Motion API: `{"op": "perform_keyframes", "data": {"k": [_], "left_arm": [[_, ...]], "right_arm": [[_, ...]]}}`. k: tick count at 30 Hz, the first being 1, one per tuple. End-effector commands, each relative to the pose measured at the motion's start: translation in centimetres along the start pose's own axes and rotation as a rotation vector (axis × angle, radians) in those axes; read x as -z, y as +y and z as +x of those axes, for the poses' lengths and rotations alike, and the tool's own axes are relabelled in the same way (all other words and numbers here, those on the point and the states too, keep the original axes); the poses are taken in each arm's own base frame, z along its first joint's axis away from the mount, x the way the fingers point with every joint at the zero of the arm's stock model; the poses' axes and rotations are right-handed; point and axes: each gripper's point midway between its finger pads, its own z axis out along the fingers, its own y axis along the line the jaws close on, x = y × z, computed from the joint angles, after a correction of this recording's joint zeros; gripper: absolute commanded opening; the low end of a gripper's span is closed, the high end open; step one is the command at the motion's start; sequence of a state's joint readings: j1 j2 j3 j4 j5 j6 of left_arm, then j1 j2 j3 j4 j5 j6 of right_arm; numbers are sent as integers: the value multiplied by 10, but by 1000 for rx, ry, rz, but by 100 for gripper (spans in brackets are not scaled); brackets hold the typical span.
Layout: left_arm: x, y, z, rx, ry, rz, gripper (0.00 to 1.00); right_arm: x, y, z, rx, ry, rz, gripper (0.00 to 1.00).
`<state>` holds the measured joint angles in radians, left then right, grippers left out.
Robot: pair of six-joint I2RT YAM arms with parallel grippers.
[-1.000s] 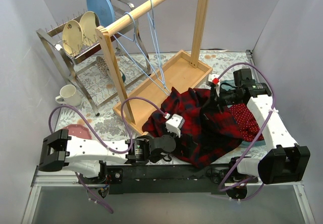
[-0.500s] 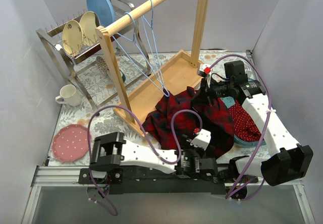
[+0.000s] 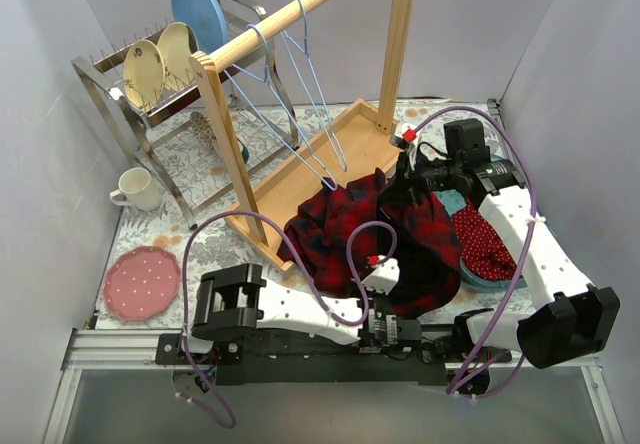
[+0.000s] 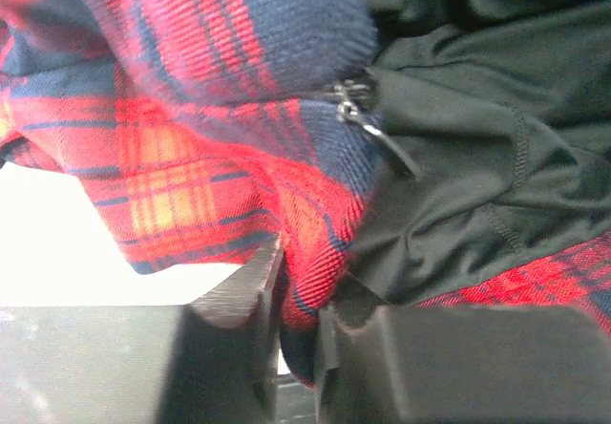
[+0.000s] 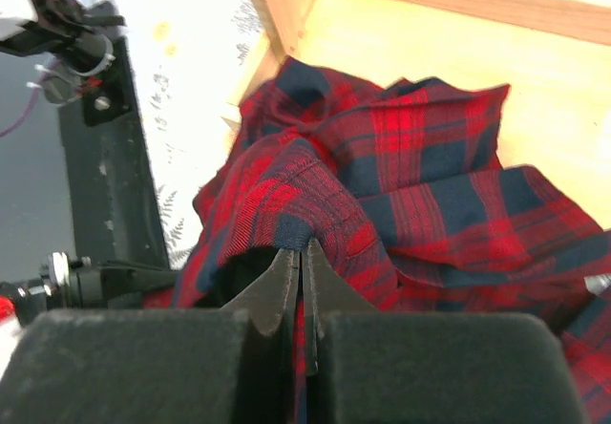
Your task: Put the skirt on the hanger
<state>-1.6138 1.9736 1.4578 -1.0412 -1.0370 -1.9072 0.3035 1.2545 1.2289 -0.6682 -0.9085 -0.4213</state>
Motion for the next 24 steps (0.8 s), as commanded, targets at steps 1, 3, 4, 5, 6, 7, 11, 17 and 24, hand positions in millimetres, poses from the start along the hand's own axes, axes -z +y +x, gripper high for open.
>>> {"op": "perform_keyframes", "data": {"k": [1, 3, 4, 5, 6, 7, 11, 17, 24], "left_arm": [[13, 10, -27, 101, -33, 89, 11], [29, 3, -50, 183, -45, 226, 8], [28, 9, -36, 169, -12, 262, 6], [42, 16, -55, 243, -26, 330, 5], [48, 16, -68, 298, -44, 384, 4], [45, 24, -58, 293, -33, 403, 2], [74, 59, -99, 463, -74, 569, 0], [56, 101, -107, 583, -54, 564, 0], [34, 92, -100, 616, -13, 536, 0]], "right_arm": [[6, -15, -1, 77, 11, 112, 1], [8, -25, 8, 81, 43, 167, 1], [9, -35, 17, 76, 74, 216, 1], [7, -40, 27, 79, 96, 229, 1], [6, -44, 32, 77, 106, 243, 1], [6, -50, 38, 70, 124, 263, 1], [2, -63, 37, 72, 135, 283, 1], [-16, -63, 37, 19, 171, 158, 11], [-6, -26, 46, -21, 192, 68, 62]]}}
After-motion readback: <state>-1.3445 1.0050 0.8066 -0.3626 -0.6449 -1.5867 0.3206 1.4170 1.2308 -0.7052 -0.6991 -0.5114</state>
